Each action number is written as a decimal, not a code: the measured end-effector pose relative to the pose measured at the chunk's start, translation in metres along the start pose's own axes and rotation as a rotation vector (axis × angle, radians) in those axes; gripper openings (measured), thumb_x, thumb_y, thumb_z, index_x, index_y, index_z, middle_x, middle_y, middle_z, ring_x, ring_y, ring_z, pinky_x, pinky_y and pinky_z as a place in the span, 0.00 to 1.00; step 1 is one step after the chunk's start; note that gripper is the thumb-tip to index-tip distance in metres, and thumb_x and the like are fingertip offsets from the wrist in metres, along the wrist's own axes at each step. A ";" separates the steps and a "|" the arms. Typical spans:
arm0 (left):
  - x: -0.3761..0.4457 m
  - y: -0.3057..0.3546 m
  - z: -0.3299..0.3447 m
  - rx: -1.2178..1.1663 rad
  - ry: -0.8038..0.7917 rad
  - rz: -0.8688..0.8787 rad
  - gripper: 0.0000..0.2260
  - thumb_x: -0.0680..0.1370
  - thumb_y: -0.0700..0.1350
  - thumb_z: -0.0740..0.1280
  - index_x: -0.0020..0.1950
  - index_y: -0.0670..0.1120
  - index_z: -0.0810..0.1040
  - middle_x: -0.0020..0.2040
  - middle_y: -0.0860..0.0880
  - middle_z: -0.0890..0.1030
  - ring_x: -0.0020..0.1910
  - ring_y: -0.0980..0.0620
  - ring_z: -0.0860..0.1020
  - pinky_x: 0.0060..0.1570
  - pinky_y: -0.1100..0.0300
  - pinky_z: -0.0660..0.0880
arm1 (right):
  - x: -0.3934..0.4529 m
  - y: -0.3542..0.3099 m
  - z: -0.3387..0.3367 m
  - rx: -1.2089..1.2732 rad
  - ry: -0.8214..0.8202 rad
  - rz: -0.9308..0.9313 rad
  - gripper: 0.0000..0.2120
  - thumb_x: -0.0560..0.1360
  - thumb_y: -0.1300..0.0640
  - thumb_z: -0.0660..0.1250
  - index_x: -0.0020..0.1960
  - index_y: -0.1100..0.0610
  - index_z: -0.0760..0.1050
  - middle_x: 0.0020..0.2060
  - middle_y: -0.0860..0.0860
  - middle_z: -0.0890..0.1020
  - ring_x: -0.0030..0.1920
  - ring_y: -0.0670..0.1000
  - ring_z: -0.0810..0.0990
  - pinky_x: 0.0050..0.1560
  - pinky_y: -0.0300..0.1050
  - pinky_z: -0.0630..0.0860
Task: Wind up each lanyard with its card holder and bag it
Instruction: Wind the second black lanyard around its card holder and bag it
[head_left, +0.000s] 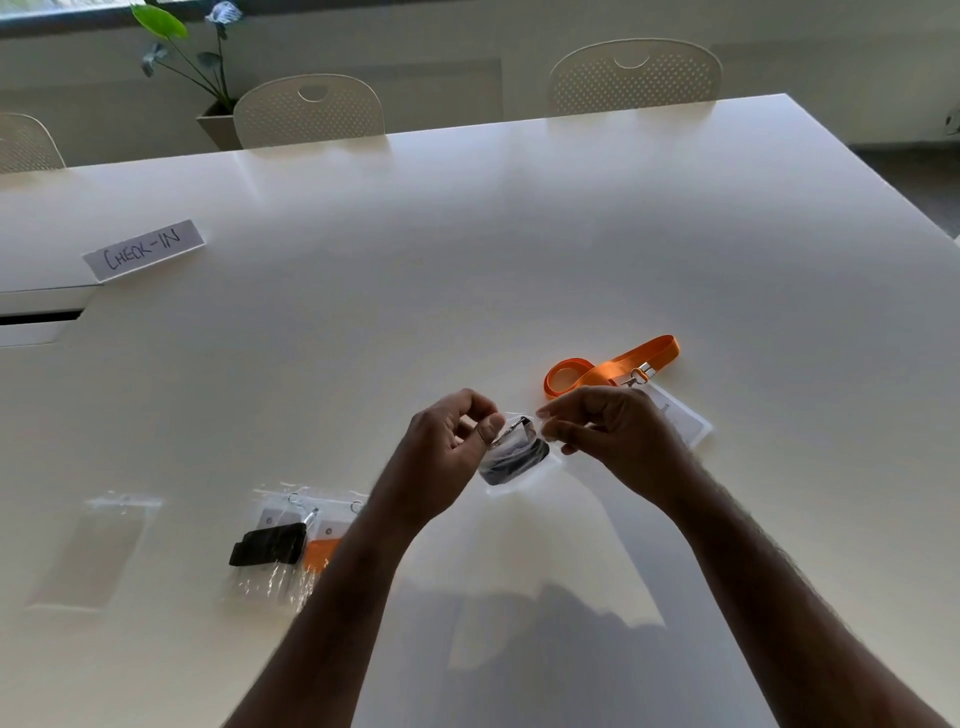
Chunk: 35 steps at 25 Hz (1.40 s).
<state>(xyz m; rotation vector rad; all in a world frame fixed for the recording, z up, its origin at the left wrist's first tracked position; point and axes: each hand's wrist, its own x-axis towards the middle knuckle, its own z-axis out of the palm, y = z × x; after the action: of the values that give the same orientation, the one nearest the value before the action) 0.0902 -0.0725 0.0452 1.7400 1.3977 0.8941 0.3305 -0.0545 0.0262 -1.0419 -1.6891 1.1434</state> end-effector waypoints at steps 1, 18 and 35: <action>0.001 -0.001 0.000 -0.046 -0.020 -0.036 0.05 0.83 0.48 0.69 0.49 0.51 0.81 0.39 0.51 0.84 0.35 0.56 0.80 0.37 0.65 0.74 | 0.000 0.000 0.000 0.002 -0.007 -0.002 0.05 0.77 0.51 0.76 0.52 0.44 0.86 0.45 0.45 0.90 0.44 0.47 0.88 0.44 0.42 0.86; 0.010 0.008 -0.009 -0.144 -0.070 -0.083 0.05 0.77 0.49 0.78 0.44 0.50 0.86 0.39 0.51 0.87 0.37 0.58 0.83 0.39 0.66 0.78 | -0.002 -0.008 0.002 -0.103 -0.011 -0.026 0.05 0.74 0.46 0.77 0.48 0.42 0.84 0.43 0.43 0.88 0.44 0.47 0.88 0.42 0.45 0.87; -0.006 -0.019 -0.005 -0.719 -0.032 -0.255 0.11 0.76 0.50 0.78 0.53 0.44 0.88 0.53 0.39 0.88 0.51 0.45 0.86 0.54 0.53 0.82 | -0.006 0.002 0.001 0.165 0.099 0.112 0.05 0.80 0.58 0.71 0.52 0.59 0.81 0.44 0.54 0.89 0.46 0.54 0.90 0.47 0.49 0.88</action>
<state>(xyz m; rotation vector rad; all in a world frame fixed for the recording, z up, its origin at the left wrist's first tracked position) 0.0757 -0.0751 0.0304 1.0059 1.0567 1.0486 0.3319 -0.0602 0.0232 -1.0810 -1.4490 1.2597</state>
